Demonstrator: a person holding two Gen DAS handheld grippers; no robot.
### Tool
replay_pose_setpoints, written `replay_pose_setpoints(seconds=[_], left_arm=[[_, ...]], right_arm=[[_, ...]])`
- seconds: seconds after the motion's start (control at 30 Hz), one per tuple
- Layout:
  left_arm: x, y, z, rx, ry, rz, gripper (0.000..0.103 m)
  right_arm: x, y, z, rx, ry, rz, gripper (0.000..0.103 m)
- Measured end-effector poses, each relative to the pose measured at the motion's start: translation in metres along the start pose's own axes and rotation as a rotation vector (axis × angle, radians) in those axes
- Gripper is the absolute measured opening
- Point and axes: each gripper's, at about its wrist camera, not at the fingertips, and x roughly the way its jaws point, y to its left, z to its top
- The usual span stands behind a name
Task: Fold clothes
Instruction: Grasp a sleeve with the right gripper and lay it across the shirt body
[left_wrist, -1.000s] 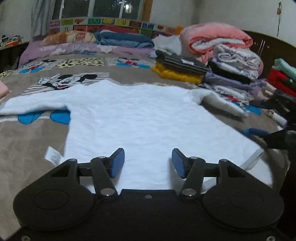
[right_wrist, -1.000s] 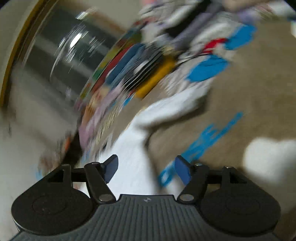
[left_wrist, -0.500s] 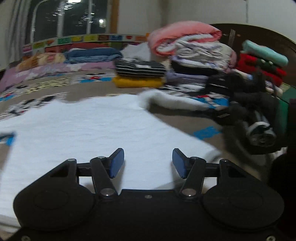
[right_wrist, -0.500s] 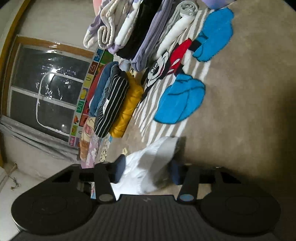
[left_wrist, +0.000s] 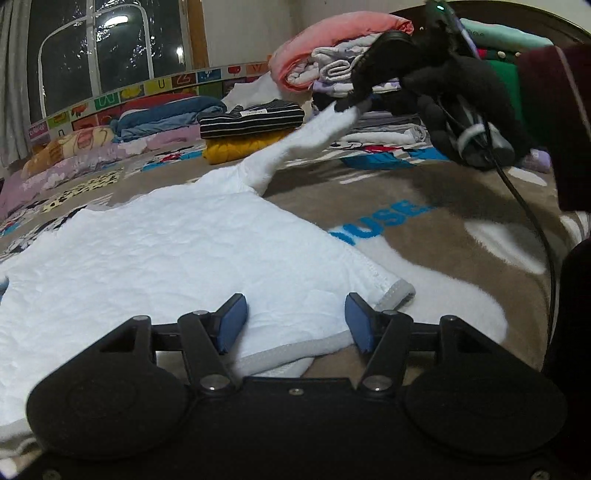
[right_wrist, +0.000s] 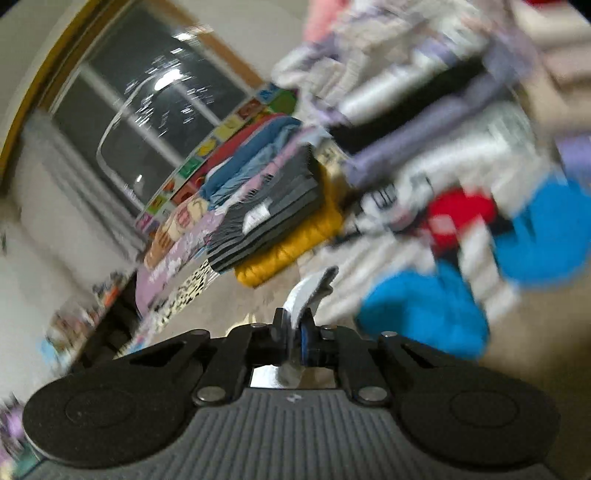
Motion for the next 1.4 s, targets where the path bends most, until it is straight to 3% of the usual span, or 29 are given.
replay_pose_setpoints(seconds=[0.17,0.57,0.73,0.77,0.8,0.93,1.0,1.1,1.17,1.23,1.3,1.4], left_arm=[[0.001,0.001,0.000,-0.010,-0.008,-0.014,0.058],[0.001,0.006,0.000,-0.030,-0.013,-0.037,0.058],[0.001,0.008,0.000,-0.039,-0.011,-0.045,0.059],[0.001,0.008,0.000,-0.041,-0.011,-0.046,0.059],[0.001,0.009,0.000,-0.043,-0.011,-0.047,0.059],[0.001,0.010,0.000,-0.048,-0.011,-0.052,0.059],[0.001,0.010,0.000,-0.049,-0.010,-0.053,0.059],[0.001,0.010,0.001,-0.051,-0.008,-0.055,0.059],[0.001,0.011,0.001,-0.056,-0.004,-0.060,0.059],[-0.001,0.012,0.001,-0.062,0.000,-0.071,0.059],[-0.002,0.014,0.001,-0.068,0.004,-0.083,0.059],[-0.005,0.016,0.001,-0.066,0.010,-0.092,0.059]], right_arm=[[0.015,0.012,0.029,-0.238,0.039,-0.067,0.009],[0.074,-0.016,0.018,-0.379,0.189,-0.268,0.009],[0.080,-0.015,0.021,-0.416,0.198,-0.333,0.024],[0.074,-0.012,0.022,-0.423,0.168,-0.371,0.033],[0.068,-0.009,0.024,-0.429,0.137,-0.410,0.034],[0.048,0.018,0.013,-0.512,0.066,-0.395,0.035],[0.049,0.048,-0.004,-0.606,0.081,-0.301,0.035],[0.061,0.089,-0.034,-0.694,0.185,-0.102,0.031],[0.079,0.102,-0.055,-0.740,0.277,-0.076,0.031],[0.099,0.087,-0.069,-0.720,0.367,-0.134,0.031],[0.094,0.069,-0.063,-0.603,0.327,-0.088,0.028],[0.083,0.072,-0.057,-0.599,0.300,-0.141,0.027]])
